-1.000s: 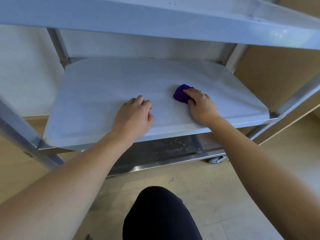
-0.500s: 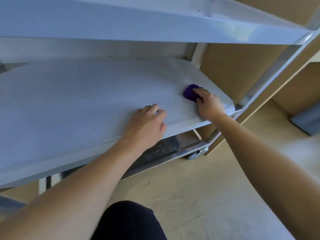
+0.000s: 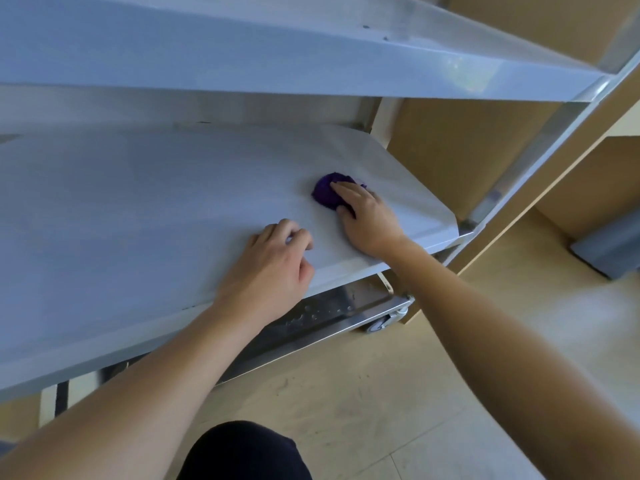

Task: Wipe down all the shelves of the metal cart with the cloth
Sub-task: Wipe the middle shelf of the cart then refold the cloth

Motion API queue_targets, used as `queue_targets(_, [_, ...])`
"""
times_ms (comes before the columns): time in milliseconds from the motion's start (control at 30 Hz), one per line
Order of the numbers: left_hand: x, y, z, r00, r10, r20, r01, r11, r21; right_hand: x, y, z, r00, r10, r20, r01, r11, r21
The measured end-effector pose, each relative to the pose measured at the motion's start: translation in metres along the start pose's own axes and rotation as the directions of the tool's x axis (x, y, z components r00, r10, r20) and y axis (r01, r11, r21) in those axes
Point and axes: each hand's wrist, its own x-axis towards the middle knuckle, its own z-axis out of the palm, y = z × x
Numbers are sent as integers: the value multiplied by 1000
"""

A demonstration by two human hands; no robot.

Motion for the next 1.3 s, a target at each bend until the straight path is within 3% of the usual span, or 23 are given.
queue_targets(100, [1, -2, 1, 995, -98, -21, 98, 995, 0, 15, 34, -9, 1000, 15, -17, -15, 1000, 2])
queue_targets(200, [4, -1, 4, 990, -139, 6, 138, 990, 4, 46, 69, -12, 967, 239, -91, -245, 967, -62])
queue_targets(300, [5, -2, 7, 989, -140, -43, 140, 990, 11, 76, 58, -5, 901, 422, -97, -427, 903, -34])
queue_targets(367, [6, -5, 7, 976, -196, -96, 198, 980, 3, 89, 31, 7, 931, 359, -69, -360, 933, -1])
queue_targets(433, [8, -8, 5, 956, -274, -105, 272, 962, -33, 91, 0, 20, 993, 121, -11, -121, 993, 15])
queue_targets(500, [9, -9, 7, 954, -287, -87, 287, 958, -14, 89, -16, 29, 994, -97, 49, 95, 995, 30])
queue_targets(567, [9, -7, 8, 960, -266, -87, 269, 963, 27, 91, -10, 26, 987, -152, 50, 148, 986, 78])
queue_targets(633, [9, -4, 9, 961, -258, -100, 264, 963, 59, 99, 12, 19, 996, -86, 29, 83, 992, 92])
queue_targets(800, [11, -1, 16, 961, -243, -134, 258, 960, 110, 154, 95, 14, 952, 304, -29, -301, 951, 69])
queue_targets(867, [10, 1, 17, 960, -251, -124, 264, 958, 109, 180, 117, 26, 948, 315, -34, -312, 947, 71])
queue_targets(933, [10, 2, 17, 958, -255, -135, 270, 957, 110, 186, 82, 29, 950, 312, 13, -310, 941, 136])
queue_targets(1000, [10, 2, 17, 957, -253, -144, 270, 956, 112, 176, 20, 27, 978, 205, 43, -210, 959, 189])
queue_targets(1067, [11, 1, 18, 958, -243, -153, 261, 959, 110, 165, -24, 41, 997, -28, 75, 14, 983, 181])
queue_targets(1133, [10, 0, 19, 955, -240, -175, 261, 959, 112, 138, -58, 49, 943, -310, 123, 278, 935, 220])
queue_targets(1200, [9, 1, 19, 955, -236, -181, 261, 956, 132, 110, -64, 48, 844, -516, 148, 465, 840, 279])
queue_targets(1267, [10, 3, 19, 958, -223, -182, 250, 958, 140, 103, -47, 37, 789, -595, 153, 541, 791, 285])
queue_targets(1300, [10, 3, 20, 960, -214, -180, 241, 960, 144, 110, -35, 32, 827, -539, 159, 494, 833, 249])
